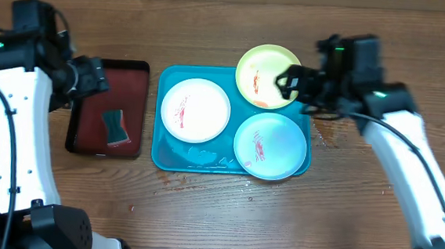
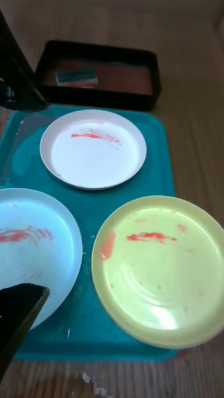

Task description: Clean dirty plates on tray and stack at the side

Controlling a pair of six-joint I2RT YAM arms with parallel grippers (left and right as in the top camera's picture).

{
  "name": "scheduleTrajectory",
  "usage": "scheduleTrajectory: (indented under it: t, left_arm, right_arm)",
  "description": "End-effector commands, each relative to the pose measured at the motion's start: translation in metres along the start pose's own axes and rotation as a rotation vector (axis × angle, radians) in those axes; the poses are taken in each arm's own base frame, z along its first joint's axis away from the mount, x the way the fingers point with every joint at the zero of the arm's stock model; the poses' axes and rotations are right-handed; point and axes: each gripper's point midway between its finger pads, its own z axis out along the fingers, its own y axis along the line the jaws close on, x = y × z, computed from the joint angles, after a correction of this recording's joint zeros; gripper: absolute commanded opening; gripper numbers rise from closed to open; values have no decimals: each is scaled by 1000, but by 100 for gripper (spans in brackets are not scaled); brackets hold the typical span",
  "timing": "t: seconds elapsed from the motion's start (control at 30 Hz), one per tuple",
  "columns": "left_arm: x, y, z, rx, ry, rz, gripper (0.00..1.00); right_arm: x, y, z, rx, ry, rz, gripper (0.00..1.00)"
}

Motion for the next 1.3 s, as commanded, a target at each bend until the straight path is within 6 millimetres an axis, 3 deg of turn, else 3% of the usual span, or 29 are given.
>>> scheduleTrajectory:
  t: [0.0,0.13,0.27,0.4,0.47,0.9,1.17,1.27]
  left_arm:
    - [-3,10,-1,-74,-11,-8,77]
    - [5,12,13,-87,42,-3,67]
    - [18,17,31,-105,107,47,59]
    - [24,19,47,-111,127,57,57]
    - [24,19,54,-110,121,57,54]
    - [17,22,69,-130,80,59,52]
    - [16,22,70,-126,78,58,38]
    - [16,22,70,-127,79,56,38]
  right_arm:
    - [-2,21,28,36,-15,-4,84]
    - [10,39,73,10,19,-56,82]
    - [27,34,111,69,57,-36,77]
    - [39,32,138,88,82,-56,65]
    - [42,30,149,108,78,-57,53]
    - [68,21,194,133,127,-75,26]
    - [73,19,200,143,131,-69,16]
    - [74,17,203,149,134,-68,12]
